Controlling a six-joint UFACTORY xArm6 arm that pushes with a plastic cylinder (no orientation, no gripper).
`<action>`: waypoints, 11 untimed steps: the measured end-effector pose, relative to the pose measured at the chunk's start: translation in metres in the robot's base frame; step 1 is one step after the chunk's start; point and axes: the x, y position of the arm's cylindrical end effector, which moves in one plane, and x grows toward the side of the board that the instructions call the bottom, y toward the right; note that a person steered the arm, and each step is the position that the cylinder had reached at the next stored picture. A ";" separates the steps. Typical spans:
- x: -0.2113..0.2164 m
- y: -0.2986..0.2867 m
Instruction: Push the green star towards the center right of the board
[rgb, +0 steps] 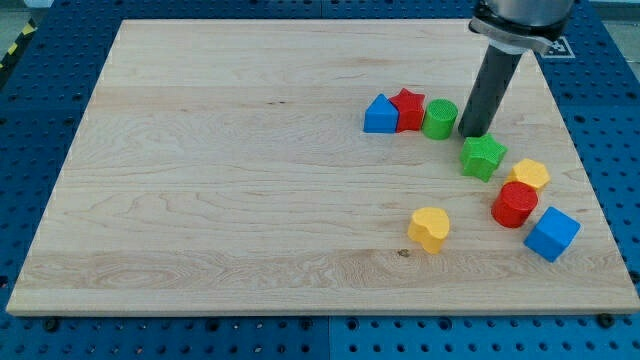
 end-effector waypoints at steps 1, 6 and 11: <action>0.032 -0.015; 0.065 0.004; 0.011 0.032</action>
